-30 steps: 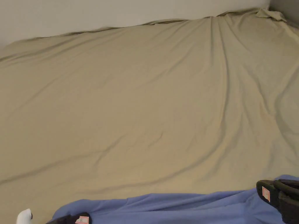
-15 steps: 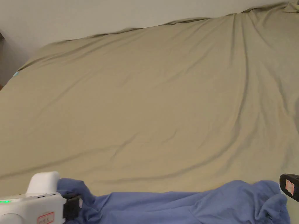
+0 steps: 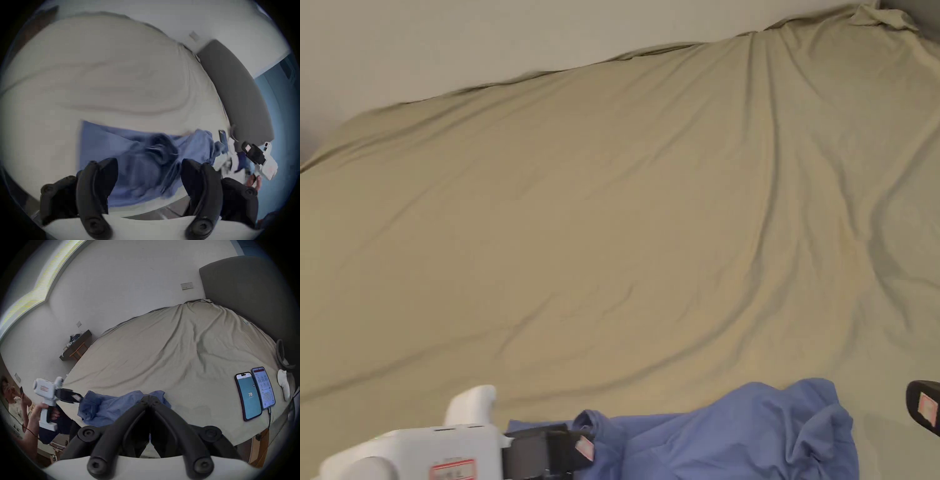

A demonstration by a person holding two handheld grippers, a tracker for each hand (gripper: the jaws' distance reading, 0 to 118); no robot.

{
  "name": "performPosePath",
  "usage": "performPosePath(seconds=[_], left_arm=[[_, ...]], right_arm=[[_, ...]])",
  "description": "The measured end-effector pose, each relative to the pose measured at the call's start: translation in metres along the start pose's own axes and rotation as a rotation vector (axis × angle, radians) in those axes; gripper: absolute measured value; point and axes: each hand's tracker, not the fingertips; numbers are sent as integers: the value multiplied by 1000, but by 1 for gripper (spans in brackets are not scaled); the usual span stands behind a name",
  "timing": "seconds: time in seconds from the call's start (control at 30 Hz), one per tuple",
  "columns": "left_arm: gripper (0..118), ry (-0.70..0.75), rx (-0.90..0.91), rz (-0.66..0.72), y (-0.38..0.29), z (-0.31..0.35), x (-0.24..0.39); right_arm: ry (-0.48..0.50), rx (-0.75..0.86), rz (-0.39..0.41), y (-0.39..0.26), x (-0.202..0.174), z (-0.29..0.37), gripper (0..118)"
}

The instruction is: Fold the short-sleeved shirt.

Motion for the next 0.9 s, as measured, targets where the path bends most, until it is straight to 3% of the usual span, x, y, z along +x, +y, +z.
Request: performPosePath(seconds=[0.1,0.13,0.17,0.2,0.3,0.4,0.6,0.7,0.83,0.9], left_arm=[[92,288,37,-91,3,32,-1],[78,376,63,-132,-1,32,-2],[22,415,54,-230,-4,26,1],[0,444,13,-286,-3,12,5],[0,416,-103,-274,-7,-30,15],[0,401,-158,-374,-14,-82,51],[0,605,-168,-751,-46,-120,141],[0,572,-166,-865,-59,-129,177],[0,432,-161,-833,-60,-126,193],[0,238,-168,-670,-44,-104,181]], right_arm=[[8,1,-4,0,-1,-1,2],[8,0,2,0,-2,-2,2],[9,-1,6,0,-4,-2,2],[12,-2,10,0,-5,-2,2],[14,-9,19,-1,-8,-2,2],[-1,-23,27,-3,-9,-3,2],[-24,-55,21,-8,-5,-7,2],[-27,-67,20,-7,-4,-12,2],[-27,-47,29,0,-5,-7,2],[-14,-30,25,4,-6,-2,2]])
